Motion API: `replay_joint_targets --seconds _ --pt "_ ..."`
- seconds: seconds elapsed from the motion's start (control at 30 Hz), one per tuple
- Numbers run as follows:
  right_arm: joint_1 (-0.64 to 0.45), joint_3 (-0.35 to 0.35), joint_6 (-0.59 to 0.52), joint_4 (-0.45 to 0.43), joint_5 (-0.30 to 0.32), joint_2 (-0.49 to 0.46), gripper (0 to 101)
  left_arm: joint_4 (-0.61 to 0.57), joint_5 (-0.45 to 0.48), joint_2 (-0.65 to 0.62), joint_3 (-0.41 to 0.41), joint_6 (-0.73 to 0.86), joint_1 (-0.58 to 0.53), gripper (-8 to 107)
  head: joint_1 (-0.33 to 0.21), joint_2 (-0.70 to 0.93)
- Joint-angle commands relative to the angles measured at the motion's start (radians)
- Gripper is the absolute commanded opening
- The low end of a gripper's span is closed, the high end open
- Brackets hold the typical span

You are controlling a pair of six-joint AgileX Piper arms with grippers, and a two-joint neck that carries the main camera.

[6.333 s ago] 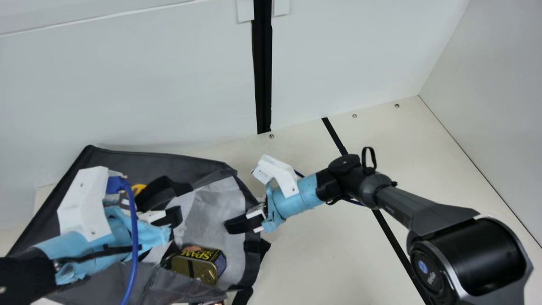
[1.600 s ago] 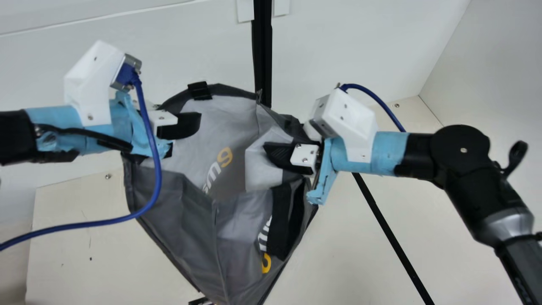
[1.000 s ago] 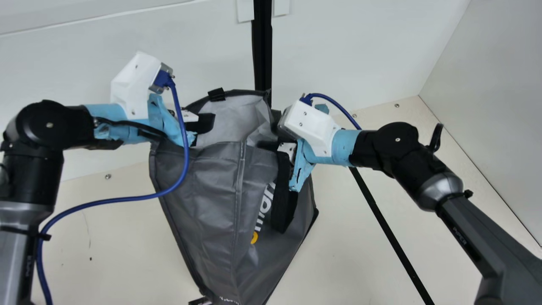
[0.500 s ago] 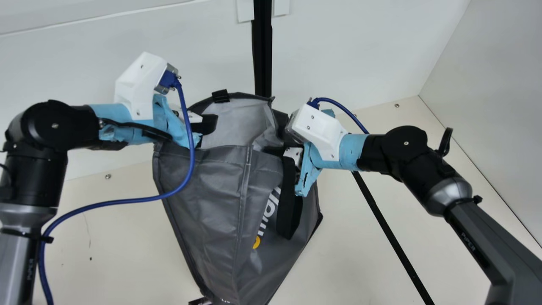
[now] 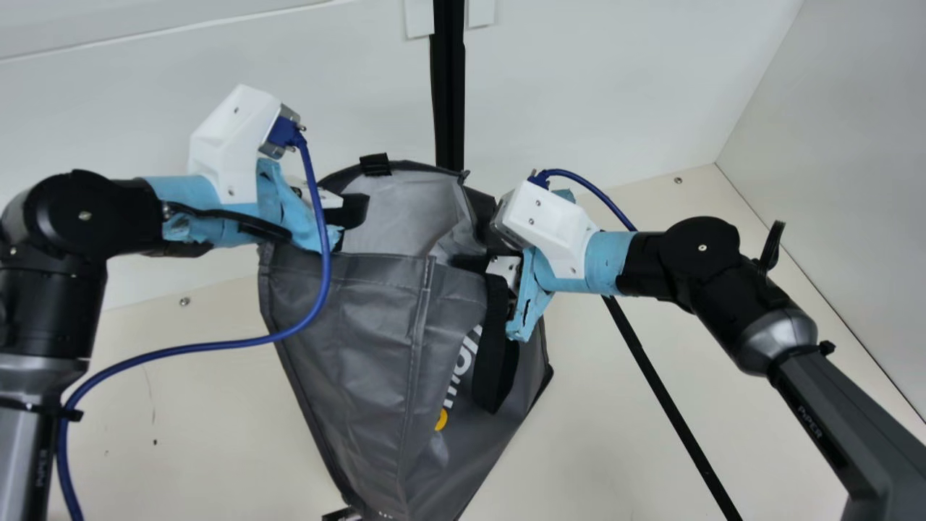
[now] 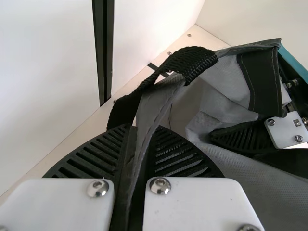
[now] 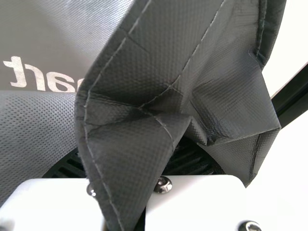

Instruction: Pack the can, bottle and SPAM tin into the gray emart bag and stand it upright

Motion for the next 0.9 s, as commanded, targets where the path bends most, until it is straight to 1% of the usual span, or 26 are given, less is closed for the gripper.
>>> replay_joint_targets --seconds 0.0,0.1,0.43,0.47,0.53,0.6,0.87 --pt "0.0 0.0 0.0 0.0 0.0 0.0 0 0.0 0.0 0.0 0.0 0.0 0.0 -8 -0.023 -0.002" --pt "0.0 0.0 0.0 0.0 0.0 0.0 0 0.0 0.0 0.0 0.0 0.0 0.0 -8 -0.023 -0.002" --pt "0.0 0.0 0.0 0.0 0.0 0.0 0 0.0 0.0 0.0 0.0 0.0 0.0 25 -0.023 -0.002" --pt "0.0 0.0 0.0 0.0 0.0 0.0 0 -0.004 -0.034 -0.059 0.098 0.019 -0.006 29 -0.023 -0.002" --pt "0.0 0.0 0.0 0.0 0.0 0.0 0 -0.012 -0.039 -0.066 0.103 0.024 -0.005 35 -0.023 -0.002" --pt "0.0 0.0 0.0 0.0 0.0 0.0 0 -0.032 -0.055 -0.086 0.131 0.04 -0.003 42 -0.023 -0.002" --pt "0.0 0.0 0.0 0.0 0.004 0.0 0 -0.119 -0.129 -0.215 0.283 0.129 0.009 69 -0.023 -0.002"
